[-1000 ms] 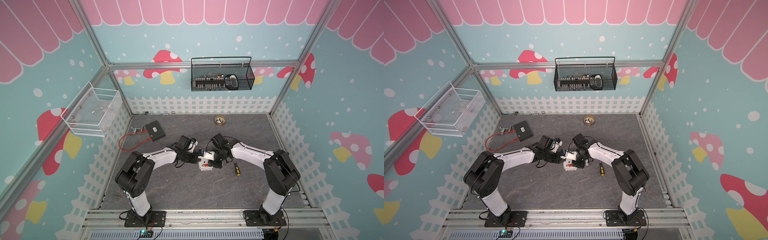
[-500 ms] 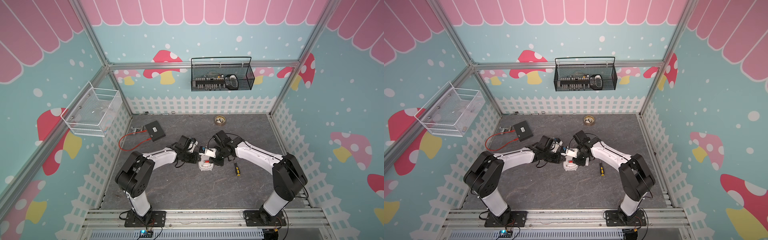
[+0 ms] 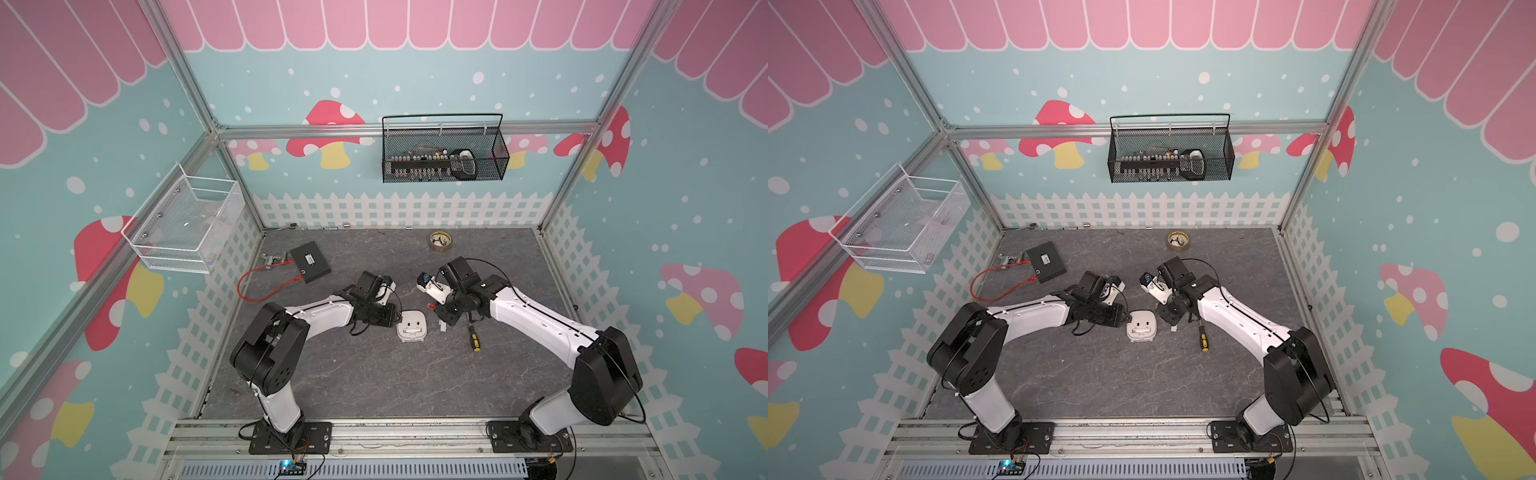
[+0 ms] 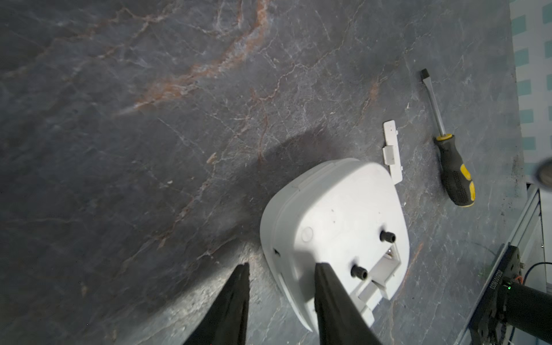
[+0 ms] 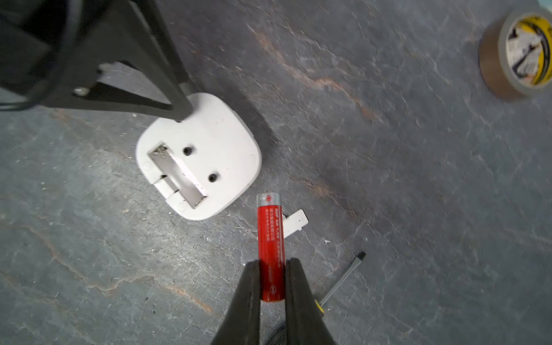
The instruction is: Remove the battery from the alarm
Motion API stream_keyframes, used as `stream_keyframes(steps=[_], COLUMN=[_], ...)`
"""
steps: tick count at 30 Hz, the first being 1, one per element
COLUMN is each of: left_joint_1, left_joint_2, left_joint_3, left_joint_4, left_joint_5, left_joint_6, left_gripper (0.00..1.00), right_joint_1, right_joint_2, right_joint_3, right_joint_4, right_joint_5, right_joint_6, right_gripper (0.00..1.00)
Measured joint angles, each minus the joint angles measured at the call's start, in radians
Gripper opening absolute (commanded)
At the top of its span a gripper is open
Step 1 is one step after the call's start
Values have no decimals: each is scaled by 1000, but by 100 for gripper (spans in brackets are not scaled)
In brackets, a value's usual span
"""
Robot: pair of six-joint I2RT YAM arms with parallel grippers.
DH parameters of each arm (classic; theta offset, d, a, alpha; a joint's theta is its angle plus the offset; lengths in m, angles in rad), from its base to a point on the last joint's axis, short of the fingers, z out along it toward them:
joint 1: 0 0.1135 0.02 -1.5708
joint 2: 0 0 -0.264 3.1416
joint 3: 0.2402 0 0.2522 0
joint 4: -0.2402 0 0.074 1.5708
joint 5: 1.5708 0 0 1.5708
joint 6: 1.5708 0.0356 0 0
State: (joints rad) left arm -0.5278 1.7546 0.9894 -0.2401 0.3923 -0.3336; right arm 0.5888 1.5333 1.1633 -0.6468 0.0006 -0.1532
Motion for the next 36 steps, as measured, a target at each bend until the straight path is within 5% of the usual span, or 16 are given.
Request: stream_keyframes(steps=[15,22,28,36], left_joint_1=[0,0,0,0], left_joint_2=[-12,-12,-12,-13], left_joint_3=[-1,-1,-1,-1], left_joint_4=[-13,-13,-13,-13], left_joint_5=[-8,-8,-8,-9], left_joint_6=[0,0,0,0], left_gripper=[39,39,39,39], right_joint_1=[-74,-99,-99,-44], right_joint_2=[166,227,224,23], right_joint_3=[-92,-131,-139,-135], right_joint_4=[132,160,161,66], right_joint_5=[217,254,252,272], right_joint_6=[575,681,708,757], right_gripper=[3,7,29,27])
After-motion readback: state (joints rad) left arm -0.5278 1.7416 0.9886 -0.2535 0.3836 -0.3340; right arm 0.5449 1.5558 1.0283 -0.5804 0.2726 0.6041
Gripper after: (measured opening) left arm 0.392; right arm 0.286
